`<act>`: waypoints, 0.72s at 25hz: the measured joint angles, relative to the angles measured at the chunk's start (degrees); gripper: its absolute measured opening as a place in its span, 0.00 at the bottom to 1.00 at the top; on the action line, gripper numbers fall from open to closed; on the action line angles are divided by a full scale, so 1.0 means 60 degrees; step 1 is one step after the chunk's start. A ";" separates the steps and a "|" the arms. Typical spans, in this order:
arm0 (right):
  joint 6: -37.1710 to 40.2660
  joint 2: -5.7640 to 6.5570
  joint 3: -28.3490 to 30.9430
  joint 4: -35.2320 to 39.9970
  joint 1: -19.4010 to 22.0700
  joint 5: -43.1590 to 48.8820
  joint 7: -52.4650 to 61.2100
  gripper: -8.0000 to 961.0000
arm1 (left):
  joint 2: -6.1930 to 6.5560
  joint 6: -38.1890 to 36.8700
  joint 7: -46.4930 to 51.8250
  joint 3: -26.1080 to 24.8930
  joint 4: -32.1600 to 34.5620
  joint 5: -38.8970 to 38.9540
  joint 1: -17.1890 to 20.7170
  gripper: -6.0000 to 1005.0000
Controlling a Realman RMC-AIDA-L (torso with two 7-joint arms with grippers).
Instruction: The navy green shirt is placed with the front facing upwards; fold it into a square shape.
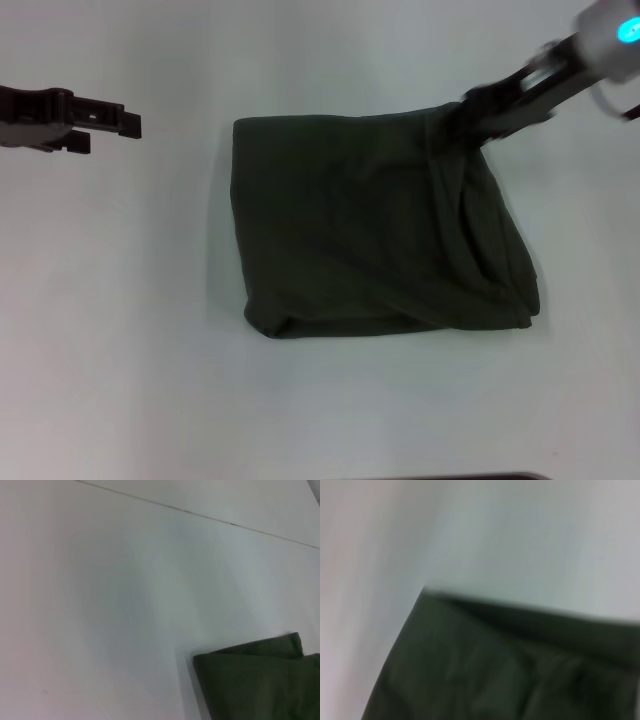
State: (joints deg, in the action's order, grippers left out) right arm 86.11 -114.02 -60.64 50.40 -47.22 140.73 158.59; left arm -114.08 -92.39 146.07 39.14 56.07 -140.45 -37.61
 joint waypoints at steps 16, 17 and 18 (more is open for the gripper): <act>0.1081 -0.0320 0.2022 -0.0371 -0.0179 -0.0981 -0.1247 0.59 | -0.0019 -0.0071 0.0027 -0.0006 0.0001 0.0000 -0.0185 0.90; 0.1060 -0.0428 0.1946 -0.0441 -0.0246 -0.0980 -0.1298 0.59 | -0.0029 -0.0070 0.0022 -0.0005 0.0001 0.0000 -0.0190 0.90; 0.1003 -0.0508 0.1836 -0.0508 -0.0302 -0.0970 -0.1325 0.59 | -0.0038 -0.0068 0.0017 -0.0007 0.0001 0.0000 -0.0192 0.90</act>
State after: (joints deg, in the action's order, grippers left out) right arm 92.13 -117.07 -49.63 47.36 -49.03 134.91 150.64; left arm -114.30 -92.80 146.17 39.10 56.08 -140.45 -38.76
